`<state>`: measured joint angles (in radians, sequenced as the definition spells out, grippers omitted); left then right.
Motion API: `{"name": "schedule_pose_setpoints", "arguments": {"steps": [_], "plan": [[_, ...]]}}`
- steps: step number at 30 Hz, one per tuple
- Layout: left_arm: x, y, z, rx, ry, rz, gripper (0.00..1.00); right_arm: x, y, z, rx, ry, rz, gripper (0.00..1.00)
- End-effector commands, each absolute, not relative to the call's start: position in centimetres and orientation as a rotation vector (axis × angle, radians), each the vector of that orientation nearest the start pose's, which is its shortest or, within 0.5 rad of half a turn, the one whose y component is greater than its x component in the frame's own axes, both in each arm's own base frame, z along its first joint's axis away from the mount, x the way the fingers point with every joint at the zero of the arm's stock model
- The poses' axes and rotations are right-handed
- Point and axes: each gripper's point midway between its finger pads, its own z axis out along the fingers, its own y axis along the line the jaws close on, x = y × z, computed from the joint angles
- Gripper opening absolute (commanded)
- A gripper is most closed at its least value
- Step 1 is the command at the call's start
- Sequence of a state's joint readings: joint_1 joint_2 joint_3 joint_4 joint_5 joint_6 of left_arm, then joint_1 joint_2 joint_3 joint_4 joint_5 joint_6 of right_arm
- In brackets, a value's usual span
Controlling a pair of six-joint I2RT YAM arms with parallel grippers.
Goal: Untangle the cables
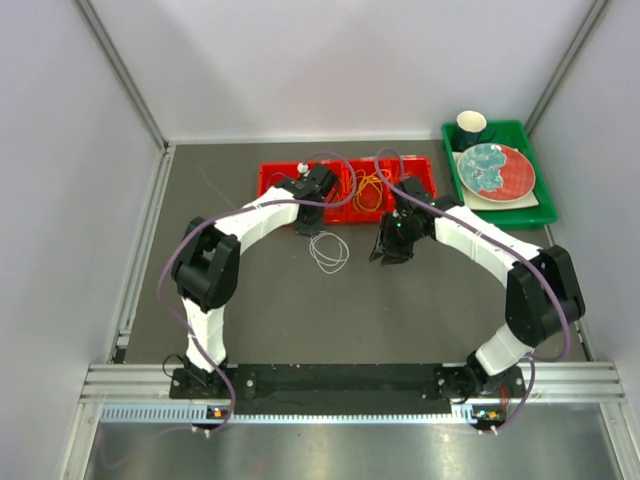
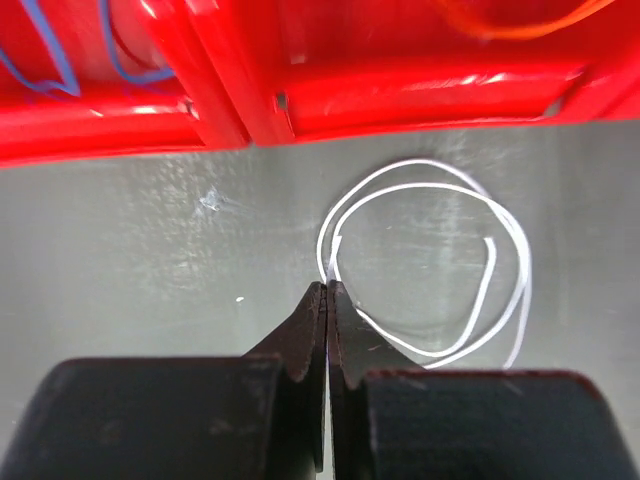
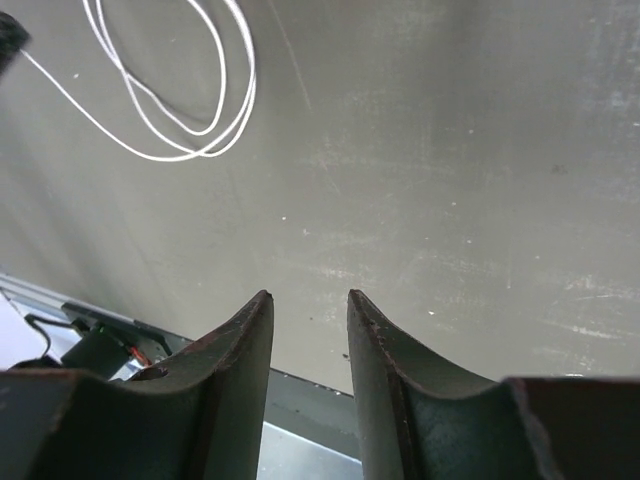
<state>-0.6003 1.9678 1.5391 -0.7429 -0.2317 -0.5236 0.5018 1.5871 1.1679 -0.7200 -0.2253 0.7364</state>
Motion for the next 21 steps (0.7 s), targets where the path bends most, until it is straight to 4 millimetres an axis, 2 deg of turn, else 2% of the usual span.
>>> {"name": "schedule_pose_setpoints", "arguments": {"steps": [1, 4, 7, 14, 15, 16, 18, 19, 21], "plan": [[37.1, -22.5, 12.1, 0.051, 2.598, -0.054, 0.00, 28.5, 24.8, 12.6, 0.175, 2.756, 0.763, 0.36], [37.2, -22.3, 14.1, 0.055, 2.565, -0.062, 0.00, 28.7, 26.2, 13.8, 0.130, 2.723, 0.829, 0.36], [37.4, -21.8, 16.4, 0.045, 2.529, -0.049, 0.00, 28.9, 26.6, 14.4, 0.119, 2.706, 0.864, 0.36], [38.6, -20.6, 23.6, -0.010, 2.375, -0.081, 0.00, 28.3, 28.4, 16.7, 0.014, 2.628, 1.027, 0.40], [38.7, -20.3, 24.4, -0.018, 2.364, -0.081, 0.00, 28.2, 28.4, 17.0, 0.005, 2.621, 1.036, 0.40], [39.2, -20.0, 25.9, -0.040, 2.330, -0.094, 0.00, 28.2, 28.5, 17.3, 0.001, 2.613, 1.043, 0.41], [39.6, -19.4, 27.4, -0.064, 2.307, -0.095, 0.00, 28.2, 28.5, 17.5, -0.003, 2.610, 1.051, 0.42], [39.9, -18.8, 29.1, -0.086, 2.280, -0.106, 0.00, 28.1, 28.5, 17.7, -0.006, 2.604, 1.052, 0.43], [40.3, -18.4, 30.5, -0.107, 2.256, -0.116, 0.00, 28.1, 28.6, 18.0, -0.009, 2.595, 1.065, 0.46]]}}
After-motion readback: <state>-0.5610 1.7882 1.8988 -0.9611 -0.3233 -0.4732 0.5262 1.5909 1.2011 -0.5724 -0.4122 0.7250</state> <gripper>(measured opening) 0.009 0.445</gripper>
